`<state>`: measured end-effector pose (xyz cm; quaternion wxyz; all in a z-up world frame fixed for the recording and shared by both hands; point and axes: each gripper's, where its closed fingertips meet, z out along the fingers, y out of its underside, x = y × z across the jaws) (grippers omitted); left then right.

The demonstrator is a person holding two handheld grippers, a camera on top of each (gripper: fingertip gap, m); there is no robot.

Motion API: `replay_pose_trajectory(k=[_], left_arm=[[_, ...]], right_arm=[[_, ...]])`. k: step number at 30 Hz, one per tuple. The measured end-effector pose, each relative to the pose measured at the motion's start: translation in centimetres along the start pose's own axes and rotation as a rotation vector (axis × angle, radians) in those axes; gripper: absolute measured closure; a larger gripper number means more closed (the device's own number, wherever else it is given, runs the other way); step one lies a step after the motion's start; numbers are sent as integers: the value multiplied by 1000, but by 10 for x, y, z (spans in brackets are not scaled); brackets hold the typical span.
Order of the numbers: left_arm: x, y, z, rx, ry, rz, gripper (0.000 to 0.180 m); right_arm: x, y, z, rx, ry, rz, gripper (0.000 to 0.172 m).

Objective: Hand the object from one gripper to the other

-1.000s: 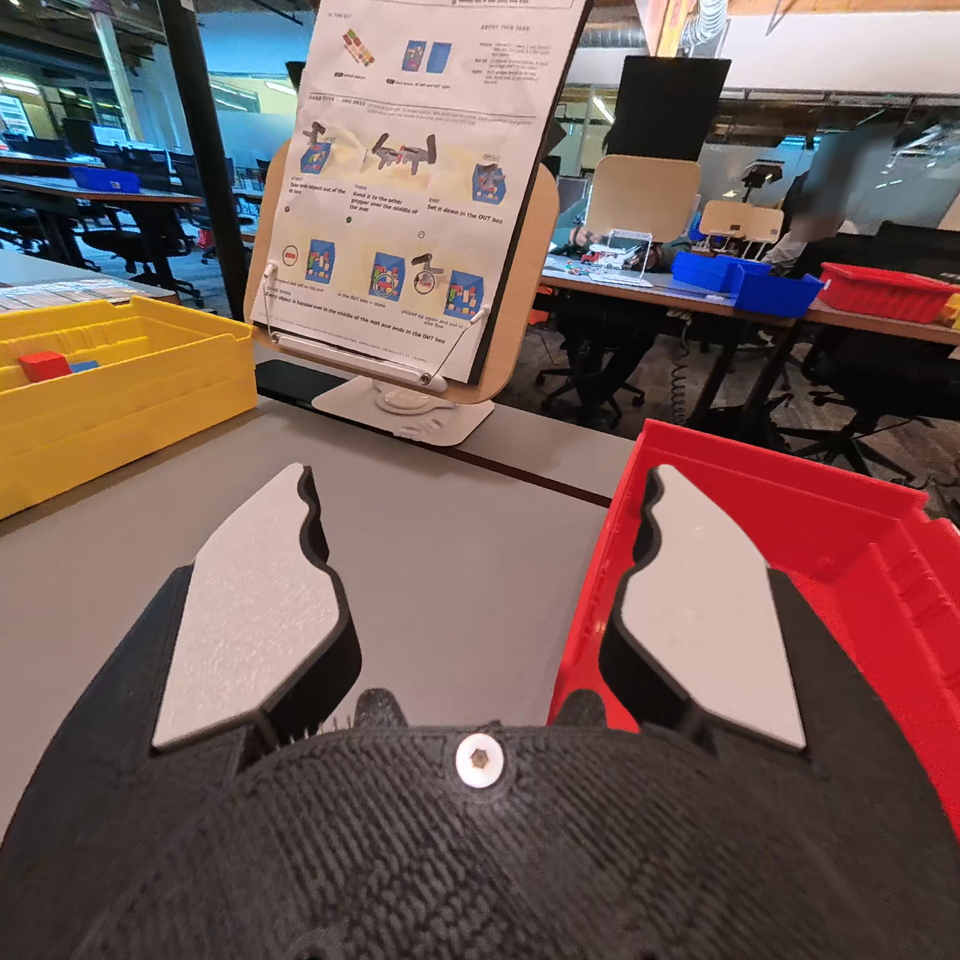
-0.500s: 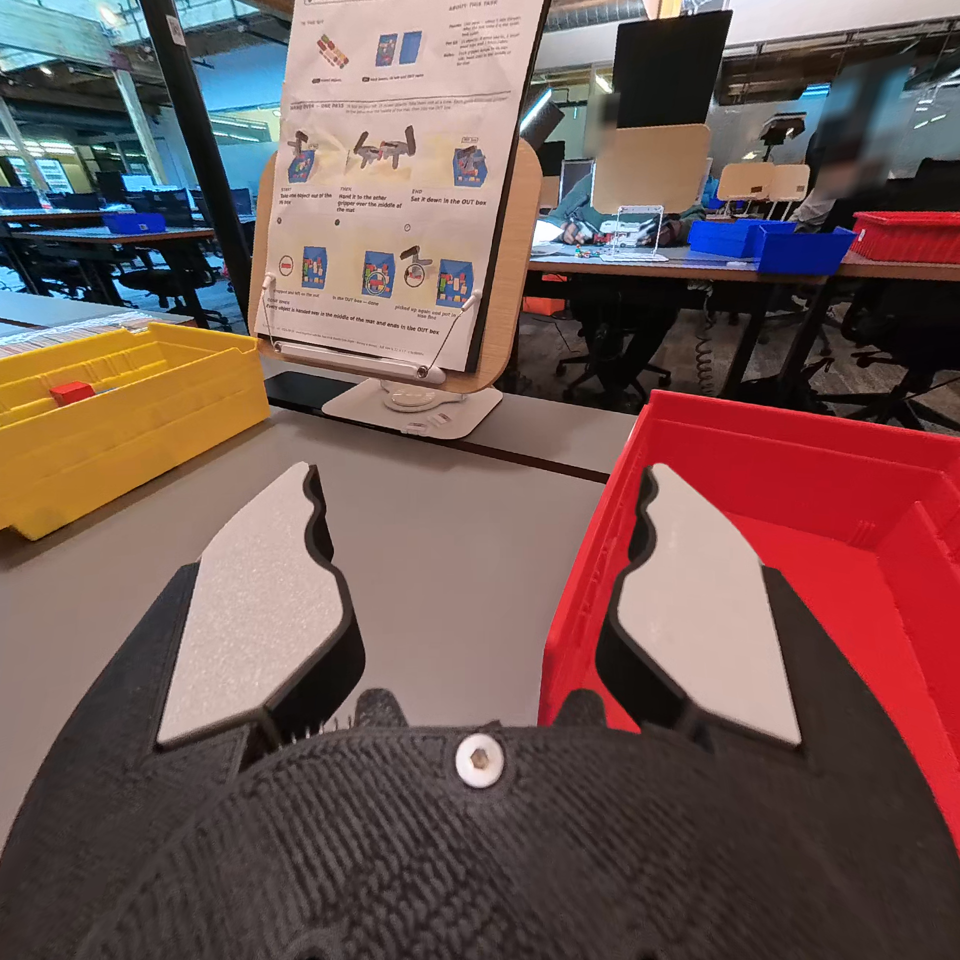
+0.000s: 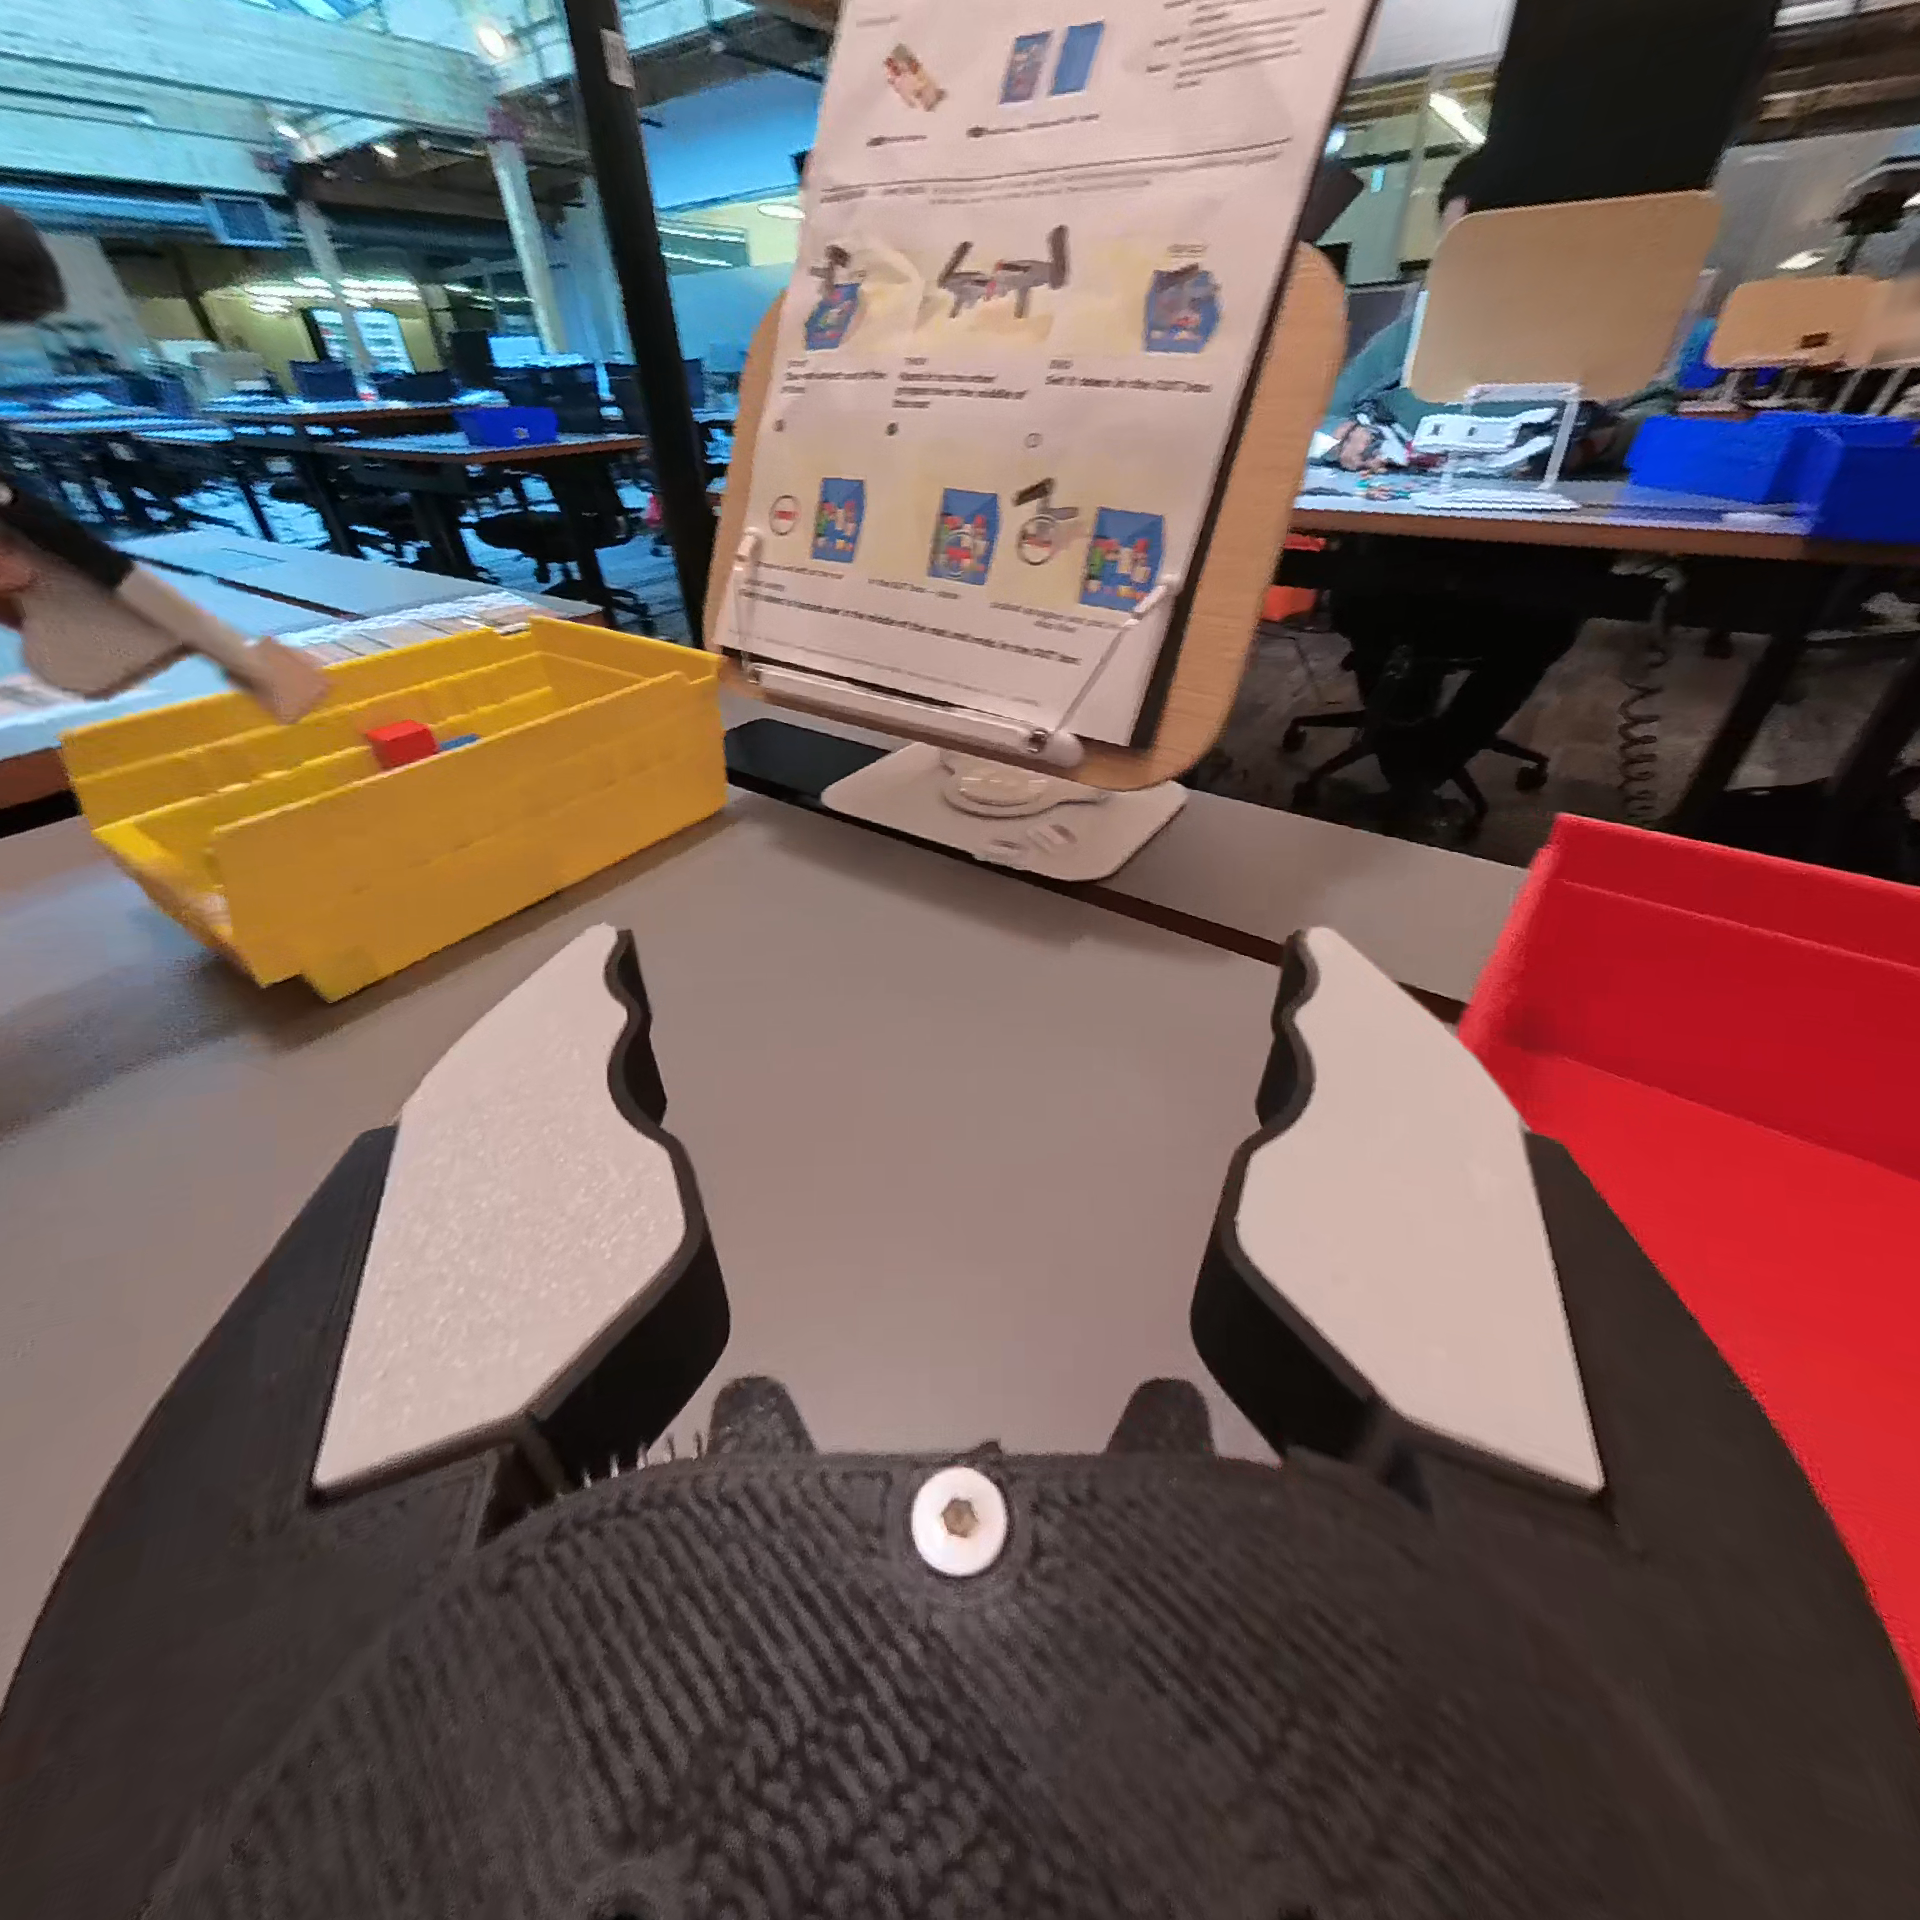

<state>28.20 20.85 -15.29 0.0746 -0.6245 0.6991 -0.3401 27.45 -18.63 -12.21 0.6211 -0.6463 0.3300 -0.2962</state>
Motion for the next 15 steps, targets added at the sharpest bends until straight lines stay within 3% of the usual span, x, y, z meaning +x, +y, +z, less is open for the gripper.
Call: replay_pose_trajectory(k=[3,6,12,15], left_arm=[[73,-19,-9,165,300,112,150],[133,-17,-10,241,539,206,150],[234,18,-4,306,938,412,150],[263,39,4,324,1032,490,150]], right_arm=[[-25,2,9,-26,-101,29,59],[-58,0,15,-35,-245,79,60],[-123,-29,7,67,-590,233,92],[-142,-35,2,83,-698,277,106]])
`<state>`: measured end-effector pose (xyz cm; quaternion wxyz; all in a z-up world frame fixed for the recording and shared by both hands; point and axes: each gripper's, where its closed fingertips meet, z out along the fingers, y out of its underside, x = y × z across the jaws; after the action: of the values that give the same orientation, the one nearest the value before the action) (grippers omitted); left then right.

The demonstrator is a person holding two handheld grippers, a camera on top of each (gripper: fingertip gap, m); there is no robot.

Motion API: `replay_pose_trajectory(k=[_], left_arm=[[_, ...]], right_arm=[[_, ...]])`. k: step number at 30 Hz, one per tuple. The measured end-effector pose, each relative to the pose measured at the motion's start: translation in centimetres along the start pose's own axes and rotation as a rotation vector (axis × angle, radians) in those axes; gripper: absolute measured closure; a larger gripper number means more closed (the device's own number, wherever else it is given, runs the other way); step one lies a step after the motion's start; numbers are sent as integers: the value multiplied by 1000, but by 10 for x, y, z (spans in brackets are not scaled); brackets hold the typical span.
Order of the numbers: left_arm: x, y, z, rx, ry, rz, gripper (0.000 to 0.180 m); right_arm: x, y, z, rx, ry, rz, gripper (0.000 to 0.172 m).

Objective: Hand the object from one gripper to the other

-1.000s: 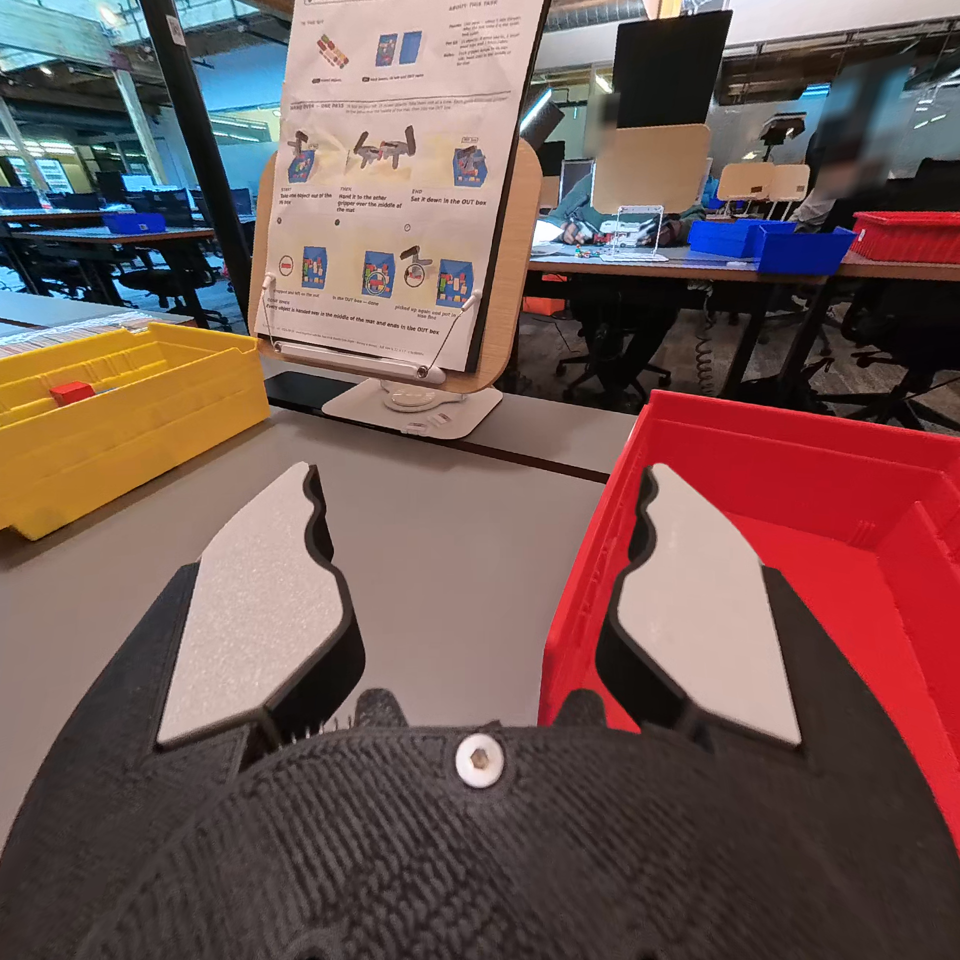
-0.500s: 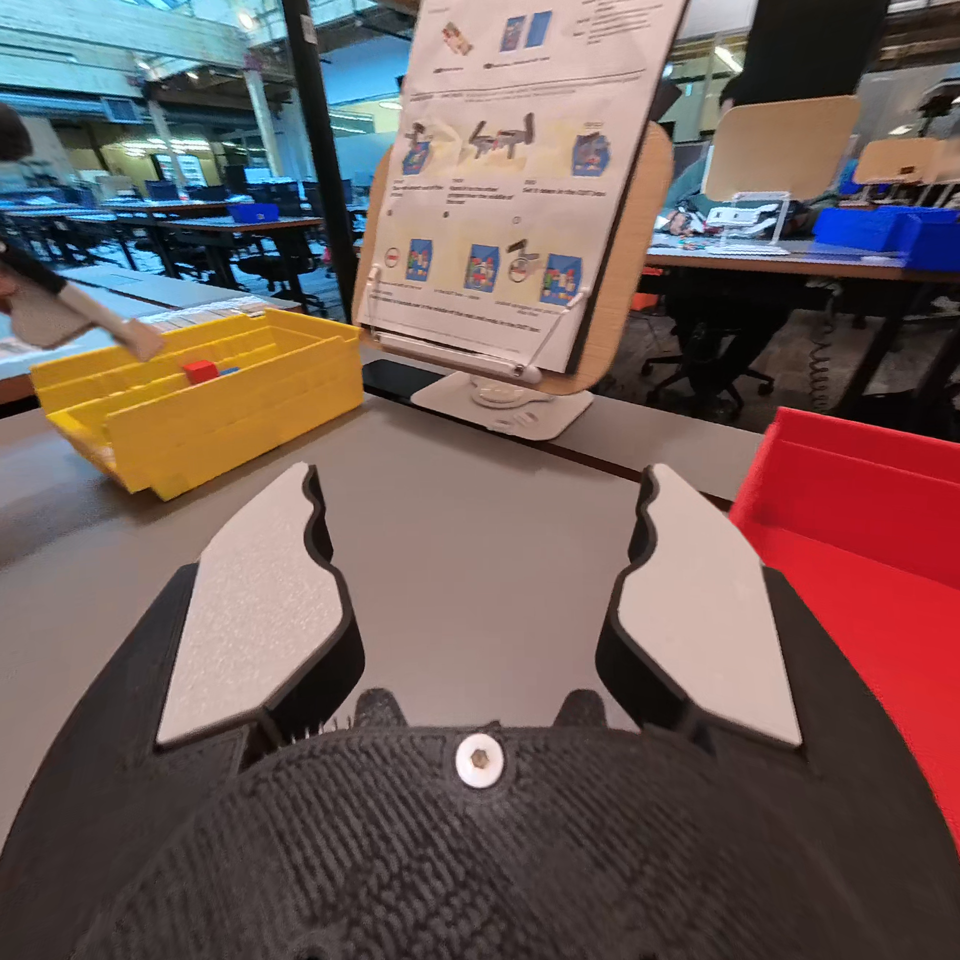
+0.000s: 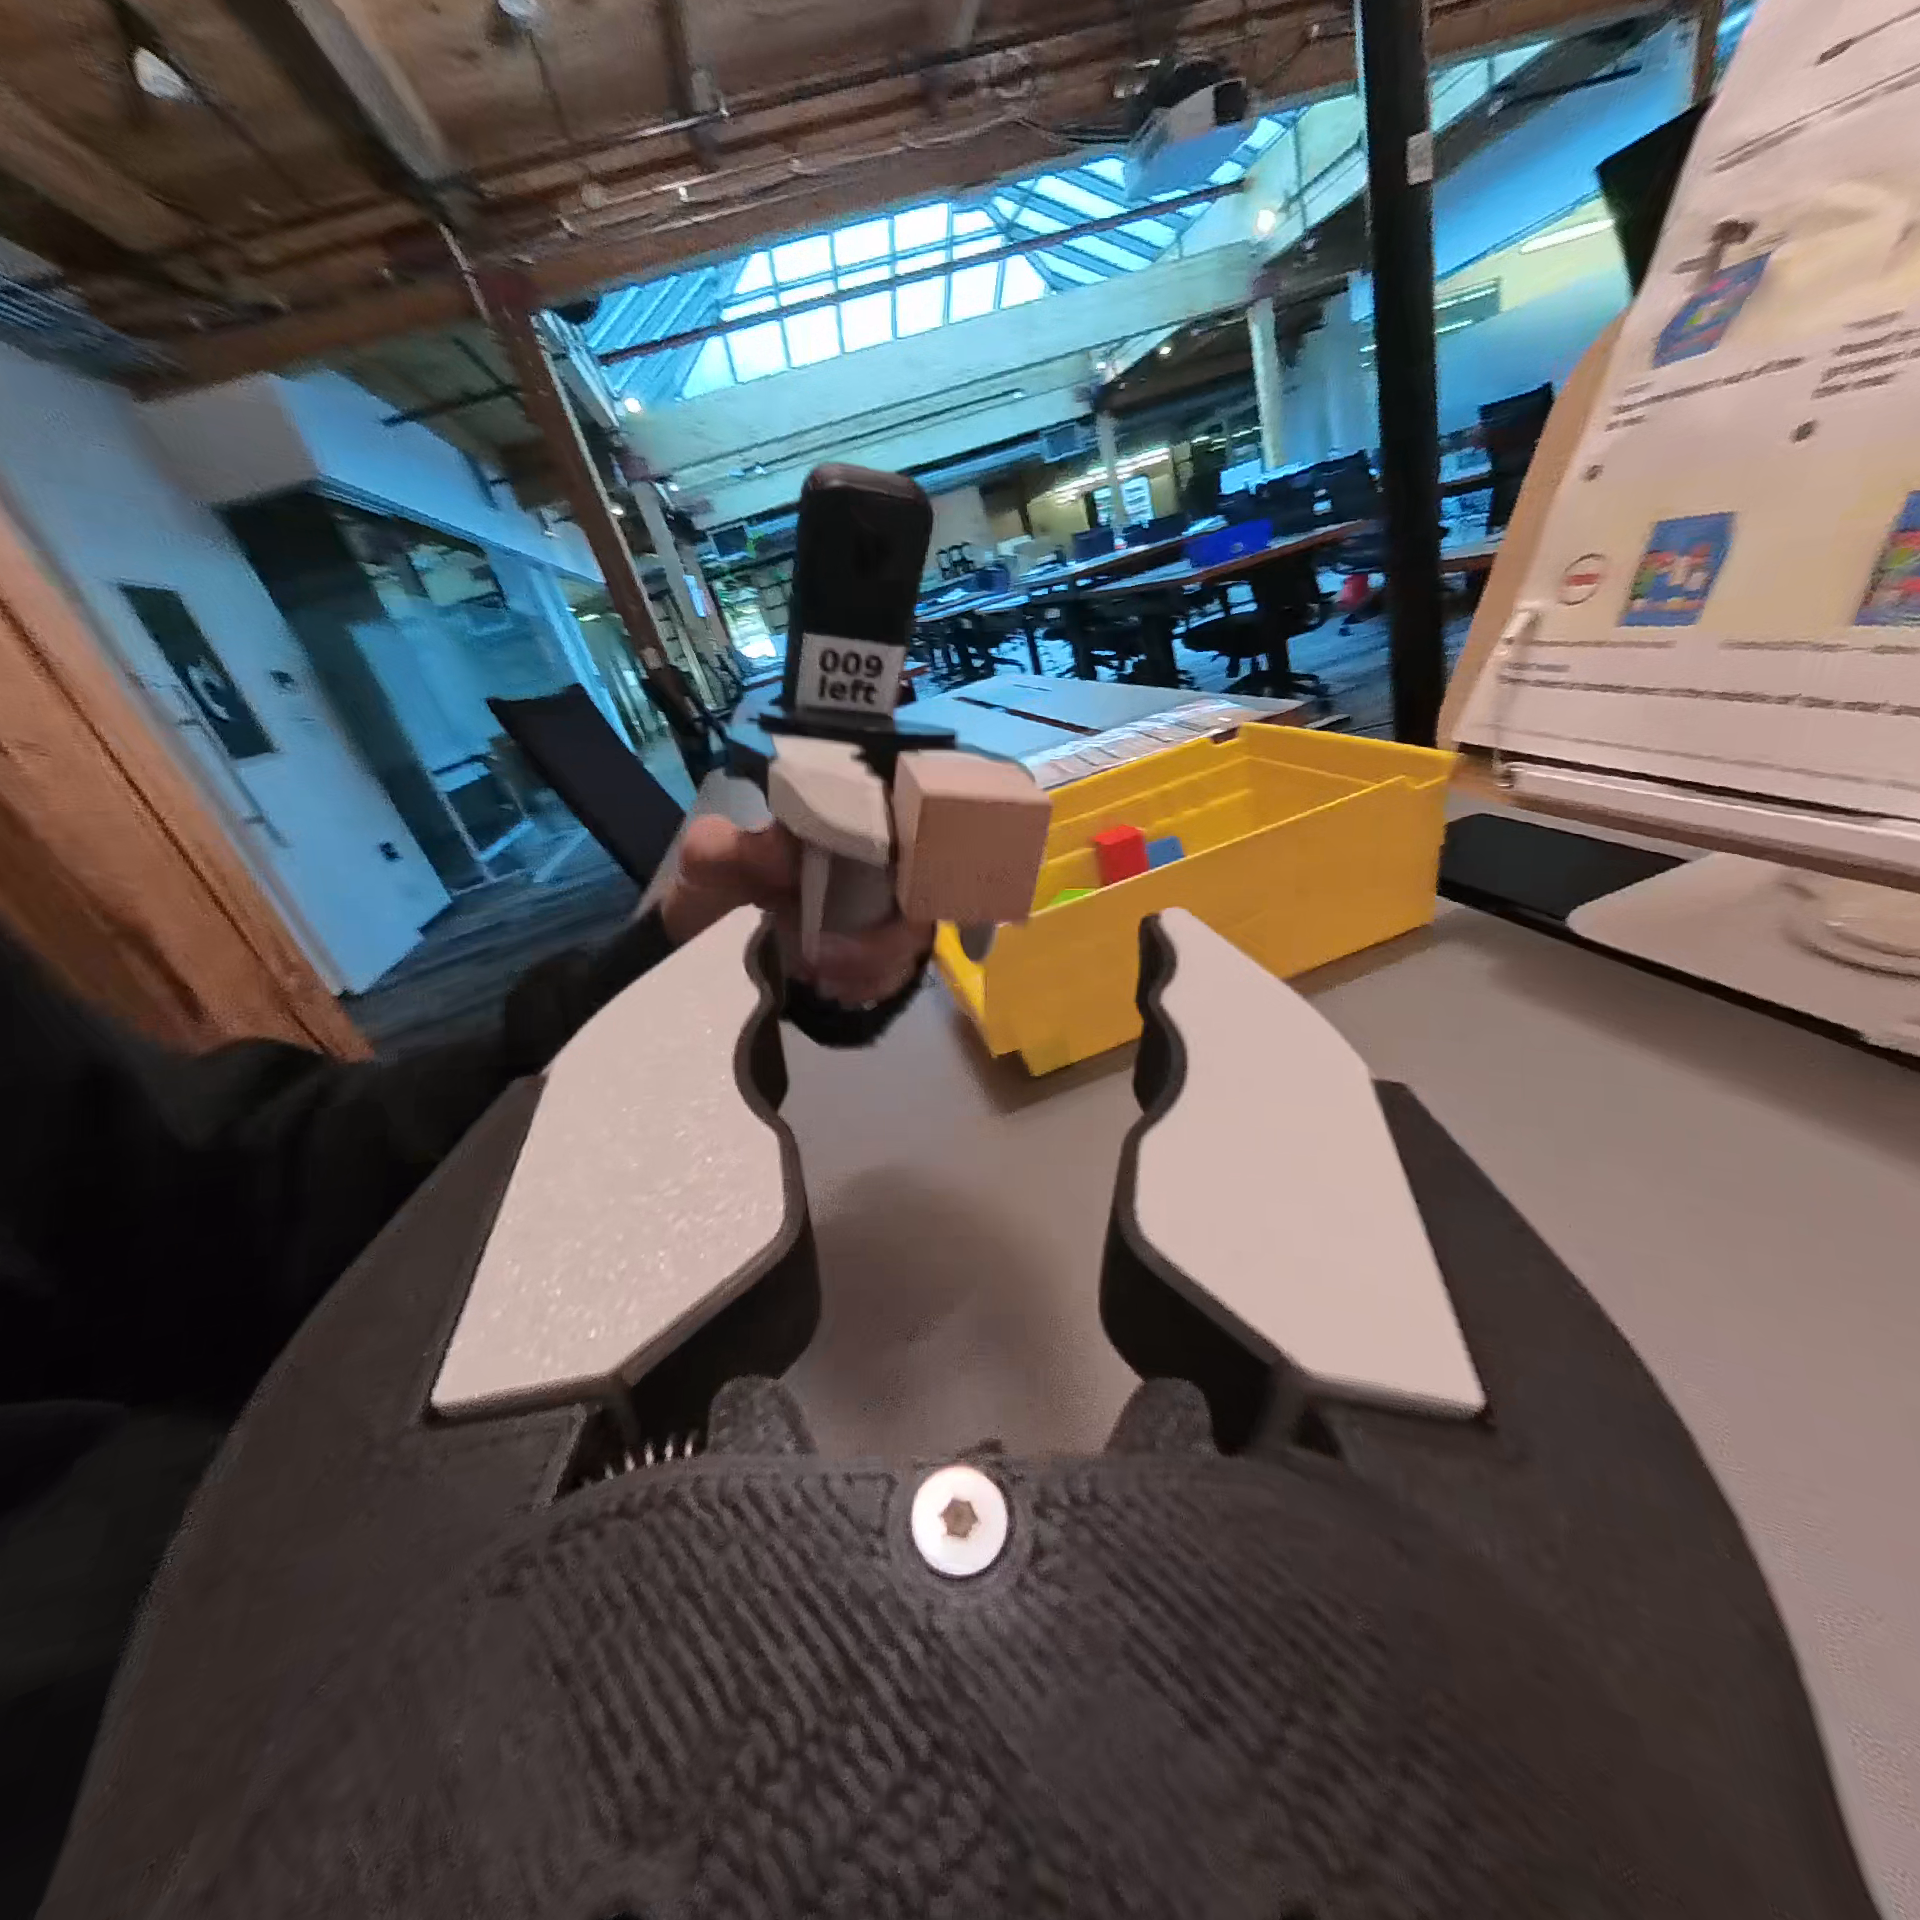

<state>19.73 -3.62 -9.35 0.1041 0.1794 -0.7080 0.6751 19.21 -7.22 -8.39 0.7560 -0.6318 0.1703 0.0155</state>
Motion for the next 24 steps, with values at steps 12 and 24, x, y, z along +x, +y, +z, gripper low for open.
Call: replay_pose_trajectory(k=[12,24], left_arm=[[18,13,21,1,55,55,150],[-17,5,-6,134,-200,28,142]], right_arm=[[-12,8,14,16,-81,35,140],[131,-20,-155,-176,926,-275,140]])
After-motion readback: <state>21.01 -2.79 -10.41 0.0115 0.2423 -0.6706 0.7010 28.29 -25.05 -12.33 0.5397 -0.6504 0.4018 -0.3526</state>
